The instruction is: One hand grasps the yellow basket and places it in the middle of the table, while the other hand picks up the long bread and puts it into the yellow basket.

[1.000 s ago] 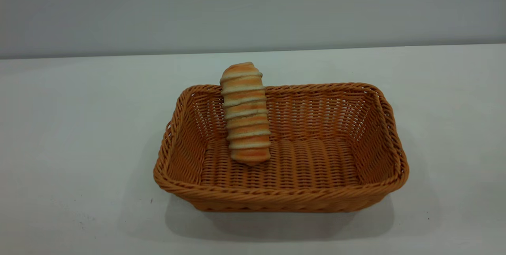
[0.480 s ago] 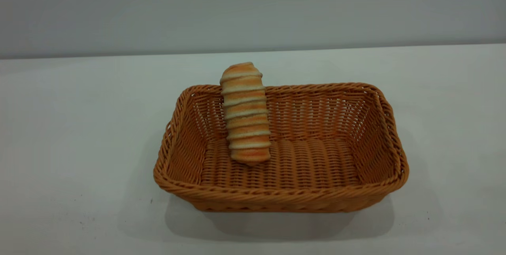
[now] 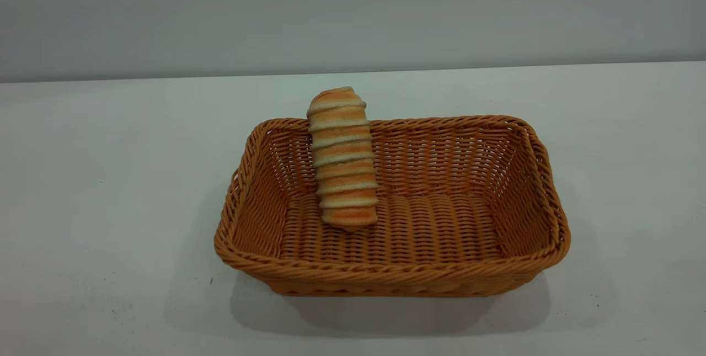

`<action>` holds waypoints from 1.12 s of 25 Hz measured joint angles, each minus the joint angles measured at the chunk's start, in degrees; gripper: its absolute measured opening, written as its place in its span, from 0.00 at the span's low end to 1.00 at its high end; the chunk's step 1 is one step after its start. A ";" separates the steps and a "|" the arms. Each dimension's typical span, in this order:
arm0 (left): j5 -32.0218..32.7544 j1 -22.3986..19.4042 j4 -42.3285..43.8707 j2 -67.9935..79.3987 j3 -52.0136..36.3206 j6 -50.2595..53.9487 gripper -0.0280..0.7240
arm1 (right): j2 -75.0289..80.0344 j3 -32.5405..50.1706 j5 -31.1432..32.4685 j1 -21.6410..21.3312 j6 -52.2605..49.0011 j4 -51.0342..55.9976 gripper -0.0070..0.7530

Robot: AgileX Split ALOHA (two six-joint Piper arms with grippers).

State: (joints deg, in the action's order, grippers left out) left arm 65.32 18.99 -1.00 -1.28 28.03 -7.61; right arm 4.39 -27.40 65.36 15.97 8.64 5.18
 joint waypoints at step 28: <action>-0.04 -12.96 -0.18 0.00 0.00 -0.11 0.76 | -5.35 0.00 -0.07 -12.80 -0.19 -0.06 0.71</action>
State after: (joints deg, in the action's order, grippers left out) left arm 65.28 6.04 -1.18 -1.28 28.03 -7.72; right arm -0.95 -27.40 65.29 3.18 8.44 5.12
